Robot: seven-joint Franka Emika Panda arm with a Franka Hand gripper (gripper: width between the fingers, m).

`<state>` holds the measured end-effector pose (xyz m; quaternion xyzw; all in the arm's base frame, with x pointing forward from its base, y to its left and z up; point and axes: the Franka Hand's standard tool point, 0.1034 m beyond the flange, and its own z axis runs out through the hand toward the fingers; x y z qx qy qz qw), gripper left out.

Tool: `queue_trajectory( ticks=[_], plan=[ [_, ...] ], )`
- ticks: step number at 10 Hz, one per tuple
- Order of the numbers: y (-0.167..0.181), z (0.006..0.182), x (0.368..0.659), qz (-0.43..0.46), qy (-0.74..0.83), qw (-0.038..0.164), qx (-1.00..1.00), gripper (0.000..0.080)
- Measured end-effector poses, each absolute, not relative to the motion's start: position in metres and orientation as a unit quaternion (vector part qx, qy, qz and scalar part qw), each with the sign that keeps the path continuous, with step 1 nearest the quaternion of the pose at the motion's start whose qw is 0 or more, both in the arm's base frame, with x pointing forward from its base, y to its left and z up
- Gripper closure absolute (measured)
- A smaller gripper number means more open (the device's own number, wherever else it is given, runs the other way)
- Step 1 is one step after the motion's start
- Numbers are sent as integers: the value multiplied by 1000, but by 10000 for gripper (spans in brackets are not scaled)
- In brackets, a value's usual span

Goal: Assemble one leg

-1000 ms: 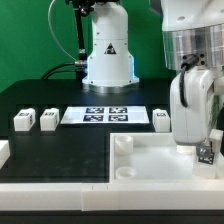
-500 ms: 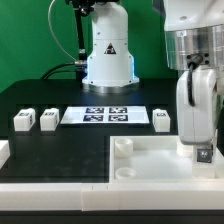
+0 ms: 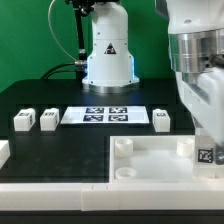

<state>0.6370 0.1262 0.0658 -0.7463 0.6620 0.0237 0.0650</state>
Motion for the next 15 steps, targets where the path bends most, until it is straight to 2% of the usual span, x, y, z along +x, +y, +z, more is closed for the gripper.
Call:
queue_trajectory(
  ticks=[3, 4, 6, 7, 9, 11, 12, 15],
  plan=[
    [124, 66, 637, 13, 542, 67, -838, 150],
    [118, 65, 638, 3, 441, 65, -895, 150],
    [118, 65, 637, -12, 284, 41, -958, 150],
    [121, 68, 639, -29, 212, 37, -976, 150],
    [119, 66, 636, -39, 234, 41, -971, 150],
    [119, 65, 636, -38, 257, 42, -965, 412],
    [120, 65, 636, -34, 318, 47, -946, 507],
    [119, 66, 638, -13, 495, 53, -867, 507]
  ],
)
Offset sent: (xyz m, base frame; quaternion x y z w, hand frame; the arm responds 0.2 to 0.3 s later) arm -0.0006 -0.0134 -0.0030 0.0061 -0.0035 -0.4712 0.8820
